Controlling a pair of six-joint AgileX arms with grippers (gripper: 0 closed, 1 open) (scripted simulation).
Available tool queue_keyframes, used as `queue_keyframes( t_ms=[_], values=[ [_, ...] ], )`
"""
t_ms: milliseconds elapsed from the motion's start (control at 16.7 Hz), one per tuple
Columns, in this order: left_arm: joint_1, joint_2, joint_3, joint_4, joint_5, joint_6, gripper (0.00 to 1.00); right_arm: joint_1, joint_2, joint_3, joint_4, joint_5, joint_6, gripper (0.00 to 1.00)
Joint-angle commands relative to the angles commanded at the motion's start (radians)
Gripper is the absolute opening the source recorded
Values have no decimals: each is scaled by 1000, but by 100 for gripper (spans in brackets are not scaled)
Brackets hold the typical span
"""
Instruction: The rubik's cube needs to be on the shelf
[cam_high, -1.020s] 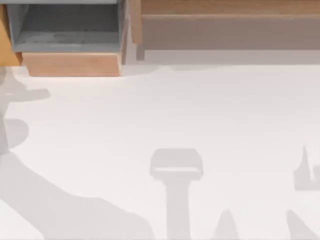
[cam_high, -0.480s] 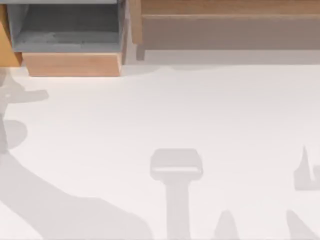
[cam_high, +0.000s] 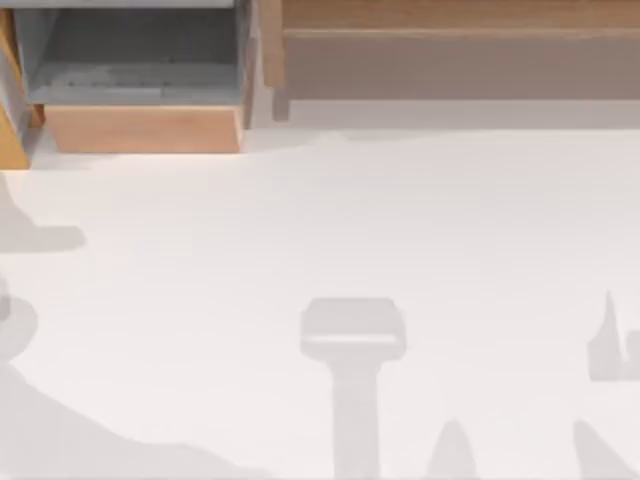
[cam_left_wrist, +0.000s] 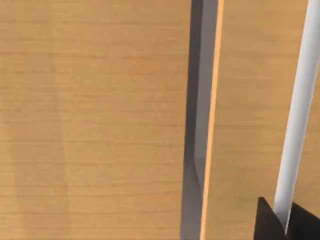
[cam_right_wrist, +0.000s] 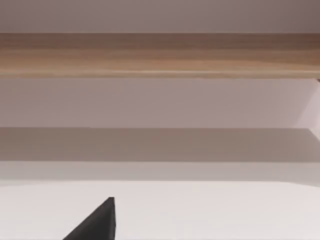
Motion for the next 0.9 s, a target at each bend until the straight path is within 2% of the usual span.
queue_keyframes(
  t_ms=[360, 720, 900],
  values=[
    [6, -9, -21, 12, 8, 3, 0, 0, 0, 0, 0, 0, 0, 100],
    [84, -95, -229, 121, 82, 2, 0, 0, 0, 0, 0, 0, 0, 100],
    [94, -104, -248, 136, 93, 6, 0, 0, 0, 0, 0, 0, 0, 100]
  ],
)
